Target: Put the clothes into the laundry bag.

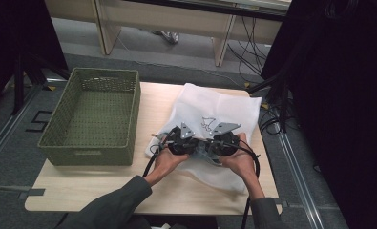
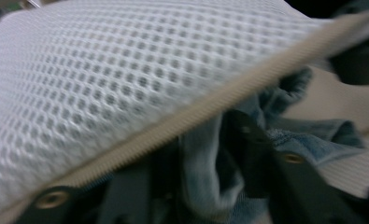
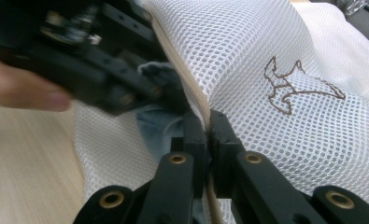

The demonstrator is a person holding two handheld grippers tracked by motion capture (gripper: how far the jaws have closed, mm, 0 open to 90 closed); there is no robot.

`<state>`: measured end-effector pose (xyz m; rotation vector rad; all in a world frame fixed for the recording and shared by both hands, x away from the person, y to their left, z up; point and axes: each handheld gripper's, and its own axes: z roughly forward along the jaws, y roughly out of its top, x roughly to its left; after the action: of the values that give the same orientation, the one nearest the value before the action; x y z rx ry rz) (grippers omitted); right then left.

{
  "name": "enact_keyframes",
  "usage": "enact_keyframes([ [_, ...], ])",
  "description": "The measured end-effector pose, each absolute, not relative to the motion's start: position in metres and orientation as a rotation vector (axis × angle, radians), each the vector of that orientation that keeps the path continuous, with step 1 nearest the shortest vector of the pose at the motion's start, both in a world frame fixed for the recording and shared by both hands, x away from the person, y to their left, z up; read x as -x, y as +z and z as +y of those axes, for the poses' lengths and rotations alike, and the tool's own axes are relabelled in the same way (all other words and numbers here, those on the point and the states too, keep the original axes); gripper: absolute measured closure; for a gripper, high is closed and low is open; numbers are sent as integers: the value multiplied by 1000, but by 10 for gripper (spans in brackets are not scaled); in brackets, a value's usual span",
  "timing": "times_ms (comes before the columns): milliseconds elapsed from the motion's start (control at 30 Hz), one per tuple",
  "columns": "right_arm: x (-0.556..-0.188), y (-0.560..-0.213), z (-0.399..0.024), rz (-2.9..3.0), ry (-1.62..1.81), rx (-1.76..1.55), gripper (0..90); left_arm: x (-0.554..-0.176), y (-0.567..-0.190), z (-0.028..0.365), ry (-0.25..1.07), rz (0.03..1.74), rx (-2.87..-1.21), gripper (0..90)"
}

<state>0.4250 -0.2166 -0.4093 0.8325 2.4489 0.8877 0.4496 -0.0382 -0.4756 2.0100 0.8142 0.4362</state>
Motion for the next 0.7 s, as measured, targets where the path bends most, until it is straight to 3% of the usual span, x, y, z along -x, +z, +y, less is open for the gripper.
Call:
enact_keyframes([
  [100, -425, -410, -216, 2455, 878, -811, 878, -440, -471, -34, 390, 787, -2044, 422],
  [267, -425, -414, -214, 2474, 866, -812, 877, -419, -475, -19, 423, 715, -2129, 253],
  [533, -426, -413, -214, 2466, 872, -797, 876, -416, -496, -16, 492, 623, -2238, 199],
  [567, -426, -413, -213, 2466, 867, -797, 876, -418, -499, -20, 498, 614, -2267, 214],
  [600, -426, -412, -214, 2484, 856, -794, 875, -420, -500, -22, 505, 585, -2291, 287],
  [667, -425, -414, -213, 2478, 865, -791, 876, -423, -504, -28, 535, 543, -2317, 582],
  [700, -426, -414, -213, 2479, 868, -775, 876, -424, -505, -31, 538, 549, -2318, 655],
])
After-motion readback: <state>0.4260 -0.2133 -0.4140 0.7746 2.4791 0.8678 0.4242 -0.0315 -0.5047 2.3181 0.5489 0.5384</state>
